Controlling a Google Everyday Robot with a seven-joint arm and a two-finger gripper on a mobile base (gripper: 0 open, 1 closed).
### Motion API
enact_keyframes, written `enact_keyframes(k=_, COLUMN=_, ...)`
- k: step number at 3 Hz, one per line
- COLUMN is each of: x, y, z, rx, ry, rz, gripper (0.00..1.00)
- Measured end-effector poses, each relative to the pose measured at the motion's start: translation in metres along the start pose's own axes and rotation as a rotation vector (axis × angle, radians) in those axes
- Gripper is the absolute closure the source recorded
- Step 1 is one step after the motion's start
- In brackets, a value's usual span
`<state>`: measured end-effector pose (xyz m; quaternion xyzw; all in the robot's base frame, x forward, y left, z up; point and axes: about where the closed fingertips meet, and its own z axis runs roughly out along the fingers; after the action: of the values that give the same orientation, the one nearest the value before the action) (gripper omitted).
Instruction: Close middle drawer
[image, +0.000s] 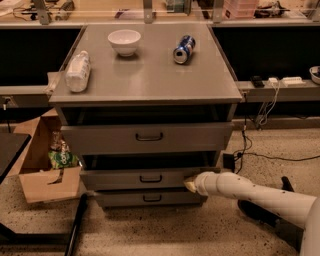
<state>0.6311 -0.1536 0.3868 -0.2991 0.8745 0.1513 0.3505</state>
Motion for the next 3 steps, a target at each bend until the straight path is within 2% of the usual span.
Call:
enact_keyframes(k=2, x=0.0012, y=-0.0003, z=-0.0011, rx=-0.007, ry=-0.010, rz=-0.001, gripper=1.00)
enact_keyframes(k=3, x=-0.0057, y=-0.0010, z=0.0018, rx=-0.059, ry=-0.063, rz=-0.006, gripper=1.00)
